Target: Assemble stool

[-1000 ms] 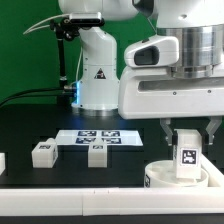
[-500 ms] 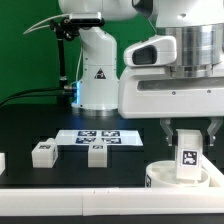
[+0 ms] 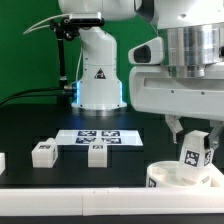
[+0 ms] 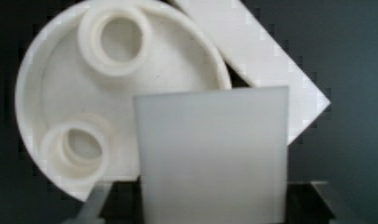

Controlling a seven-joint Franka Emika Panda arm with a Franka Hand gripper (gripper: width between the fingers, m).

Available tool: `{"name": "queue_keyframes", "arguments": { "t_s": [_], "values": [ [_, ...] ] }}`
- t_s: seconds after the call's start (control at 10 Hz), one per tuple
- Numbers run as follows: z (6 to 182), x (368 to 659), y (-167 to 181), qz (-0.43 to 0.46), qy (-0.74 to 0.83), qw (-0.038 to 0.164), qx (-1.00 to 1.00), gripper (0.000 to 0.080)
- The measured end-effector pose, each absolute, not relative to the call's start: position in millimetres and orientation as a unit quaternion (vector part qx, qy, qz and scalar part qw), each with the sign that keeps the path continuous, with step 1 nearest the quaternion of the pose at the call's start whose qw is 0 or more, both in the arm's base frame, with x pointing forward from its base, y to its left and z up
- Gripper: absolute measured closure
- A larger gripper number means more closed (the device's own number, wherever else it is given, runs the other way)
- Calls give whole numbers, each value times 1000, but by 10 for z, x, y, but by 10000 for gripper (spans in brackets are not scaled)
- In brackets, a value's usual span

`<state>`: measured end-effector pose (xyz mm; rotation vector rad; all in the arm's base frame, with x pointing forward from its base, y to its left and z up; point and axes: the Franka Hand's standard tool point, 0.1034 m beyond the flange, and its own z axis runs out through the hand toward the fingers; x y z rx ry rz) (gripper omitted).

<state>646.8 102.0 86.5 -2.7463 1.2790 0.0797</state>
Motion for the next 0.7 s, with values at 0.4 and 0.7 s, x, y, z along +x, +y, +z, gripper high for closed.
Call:
{"name": "queue_keyframes", "arguments": {
  "t_s": [0.4,0.7],
  "values": [
    [859,6461,1055,37,534,59,-842,462],
    [855,6452,1129,31,709,71,-701,462]
  ]
}}
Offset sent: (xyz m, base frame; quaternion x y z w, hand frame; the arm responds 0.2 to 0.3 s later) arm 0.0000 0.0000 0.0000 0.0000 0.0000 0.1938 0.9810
